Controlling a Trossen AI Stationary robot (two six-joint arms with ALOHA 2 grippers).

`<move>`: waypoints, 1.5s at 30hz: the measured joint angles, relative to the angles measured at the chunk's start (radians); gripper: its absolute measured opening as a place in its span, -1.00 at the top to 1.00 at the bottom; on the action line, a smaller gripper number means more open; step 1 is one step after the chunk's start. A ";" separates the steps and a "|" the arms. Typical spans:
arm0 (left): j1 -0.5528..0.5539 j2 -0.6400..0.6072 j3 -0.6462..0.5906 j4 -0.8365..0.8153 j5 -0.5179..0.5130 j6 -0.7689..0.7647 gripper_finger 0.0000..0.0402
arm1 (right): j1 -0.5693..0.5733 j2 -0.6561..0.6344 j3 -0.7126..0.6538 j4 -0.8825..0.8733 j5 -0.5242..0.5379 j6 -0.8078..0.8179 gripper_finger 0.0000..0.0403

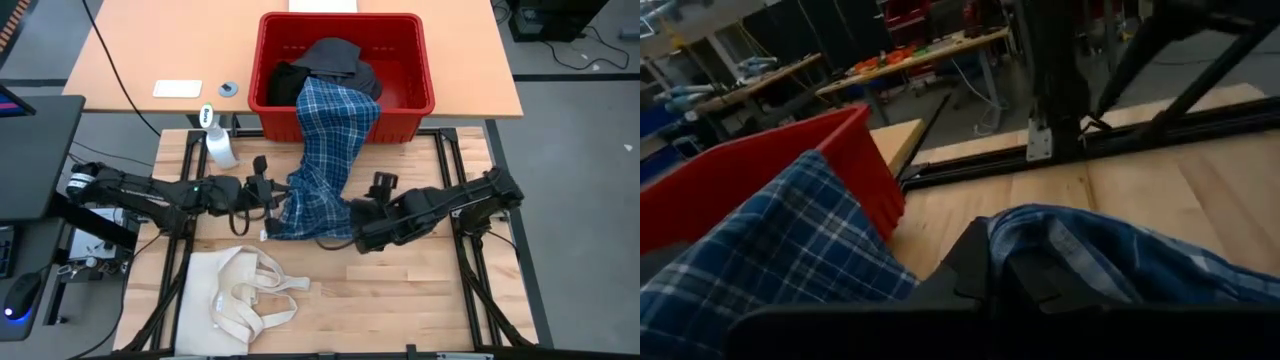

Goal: Fold Laundry from Bin
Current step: Fold the blue pants

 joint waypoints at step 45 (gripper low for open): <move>0.380 0.035 -0.096 0.556 0.302 -0.646 0.95 | -0.140 0.264 -0.850 2.376 0.321 -1.569 -0.86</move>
